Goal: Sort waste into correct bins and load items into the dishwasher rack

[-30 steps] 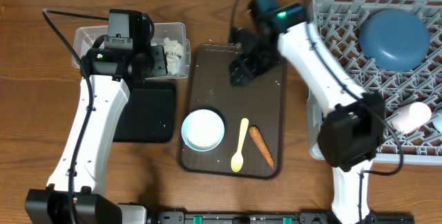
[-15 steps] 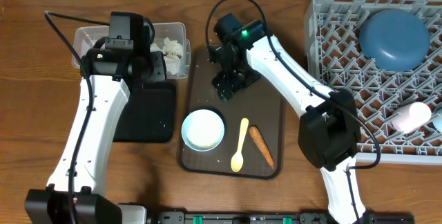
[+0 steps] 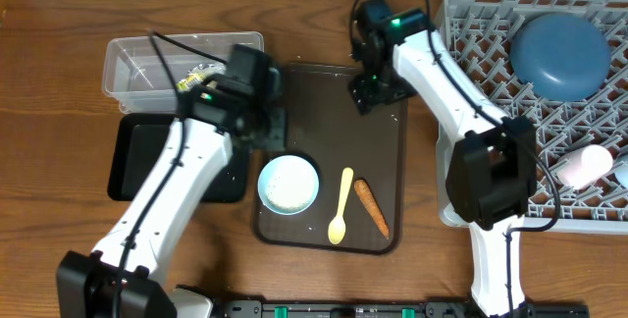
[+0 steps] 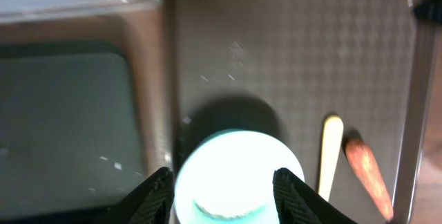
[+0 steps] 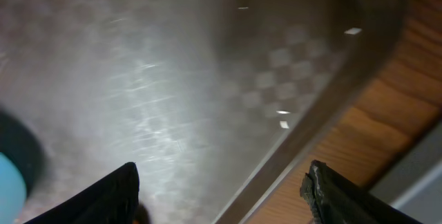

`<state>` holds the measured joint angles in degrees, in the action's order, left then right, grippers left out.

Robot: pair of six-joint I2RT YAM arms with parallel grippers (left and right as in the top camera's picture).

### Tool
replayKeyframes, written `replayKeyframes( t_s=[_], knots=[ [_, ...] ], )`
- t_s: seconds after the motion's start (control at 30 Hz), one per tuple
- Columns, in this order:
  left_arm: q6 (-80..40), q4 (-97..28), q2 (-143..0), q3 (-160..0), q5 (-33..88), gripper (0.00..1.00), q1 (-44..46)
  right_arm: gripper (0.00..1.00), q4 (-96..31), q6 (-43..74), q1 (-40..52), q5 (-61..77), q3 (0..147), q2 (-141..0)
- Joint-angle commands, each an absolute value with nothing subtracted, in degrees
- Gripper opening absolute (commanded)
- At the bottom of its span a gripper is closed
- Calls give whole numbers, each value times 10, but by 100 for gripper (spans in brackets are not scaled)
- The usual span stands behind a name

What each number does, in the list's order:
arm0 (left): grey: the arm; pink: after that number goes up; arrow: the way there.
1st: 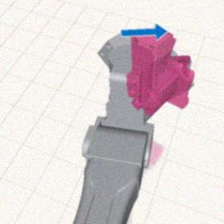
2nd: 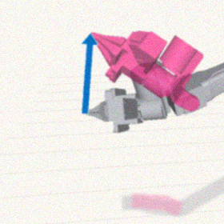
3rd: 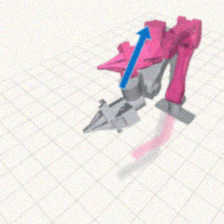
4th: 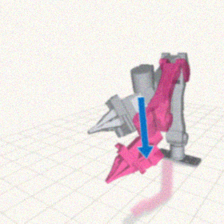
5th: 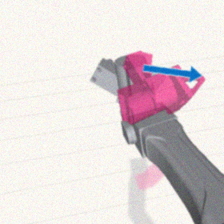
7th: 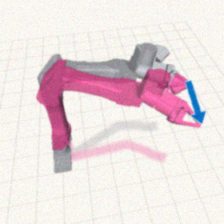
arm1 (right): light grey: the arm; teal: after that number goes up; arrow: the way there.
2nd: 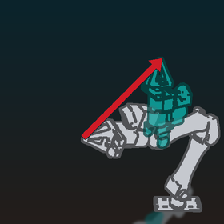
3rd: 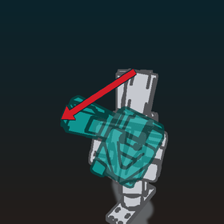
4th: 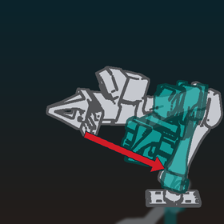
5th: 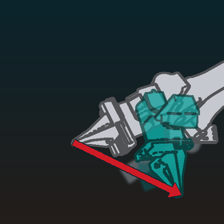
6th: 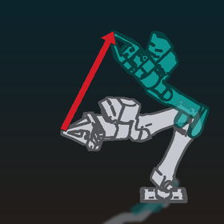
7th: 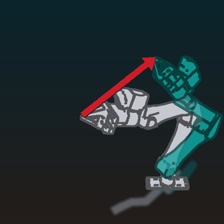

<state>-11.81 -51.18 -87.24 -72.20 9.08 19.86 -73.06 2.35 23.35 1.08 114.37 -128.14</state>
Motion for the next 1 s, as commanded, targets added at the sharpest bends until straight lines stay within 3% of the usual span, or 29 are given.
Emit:
replayKeyframes(
  t_s=[0.0,0.5,0.97],
  knots=[
    [-150,-514,-881,-706,96,50,230,77,-730,29,215,2,1143,-1276],
    [-156,-516,-922,-685,98,56,345,85,-733,25,200,3,1143,-1276],
    [-179,-505,-1020,-685,98,56,371,85,-744,25,201,2,1143,-1276]
  ],
)
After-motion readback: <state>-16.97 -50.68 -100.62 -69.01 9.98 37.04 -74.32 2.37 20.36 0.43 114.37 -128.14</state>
